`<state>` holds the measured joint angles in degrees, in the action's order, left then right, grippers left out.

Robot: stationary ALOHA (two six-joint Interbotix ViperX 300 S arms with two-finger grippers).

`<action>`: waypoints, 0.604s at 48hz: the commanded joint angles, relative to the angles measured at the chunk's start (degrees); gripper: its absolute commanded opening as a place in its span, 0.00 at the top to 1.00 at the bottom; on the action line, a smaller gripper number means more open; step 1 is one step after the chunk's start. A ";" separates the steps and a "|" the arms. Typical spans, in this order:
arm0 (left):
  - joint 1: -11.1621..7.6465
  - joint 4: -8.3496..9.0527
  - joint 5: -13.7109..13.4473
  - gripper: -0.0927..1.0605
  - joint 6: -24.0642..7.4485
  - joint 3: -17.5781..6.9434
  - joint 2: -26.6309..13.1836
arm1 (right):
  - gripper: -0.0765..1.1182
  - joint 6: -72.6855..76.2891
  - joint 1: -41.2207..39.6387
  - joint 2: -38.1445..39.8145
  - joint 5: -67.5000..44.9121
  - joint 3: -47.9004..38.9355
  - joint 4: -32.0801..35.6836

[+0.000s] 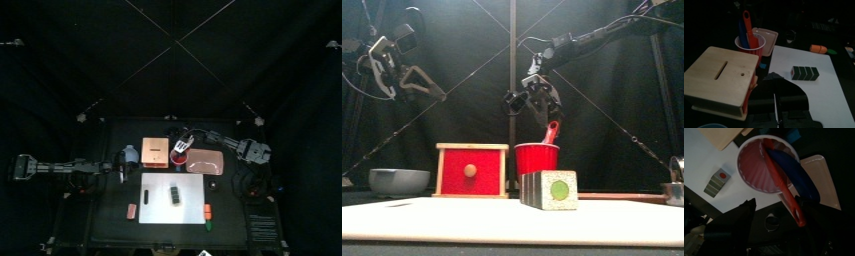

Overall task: Place sushi on board then cut the sushi with the knife then place the pieces on the plate
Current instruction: Pick knife at handle with right hand

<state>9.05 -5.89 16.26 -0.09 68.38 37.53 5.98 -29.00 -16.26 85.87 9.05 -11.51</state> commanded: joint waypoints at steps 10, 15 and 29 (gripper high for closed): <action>0.18 -0.18 0.26 0.93 0.09 -0.53 0.00 | 0.31 -0.44 0.00 0.62 0.09 0.88 0.00; 0.09 -0.18 0.26 0.93 0.00 -0.53 -0.09 | 0.43 -0.35 0.00 0.62 0.18 0.70 0.00; 0.18 -0.18 0.26 0.93 0.00 -0.53 0.00 | 0.65 -0.35 -0.18 1.32 1.76 1.76 -0.26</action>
<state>9.05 -6.06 16.26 -0.09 68.55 37.53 5.71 -28.92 -17.05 86.92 9.23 -11.69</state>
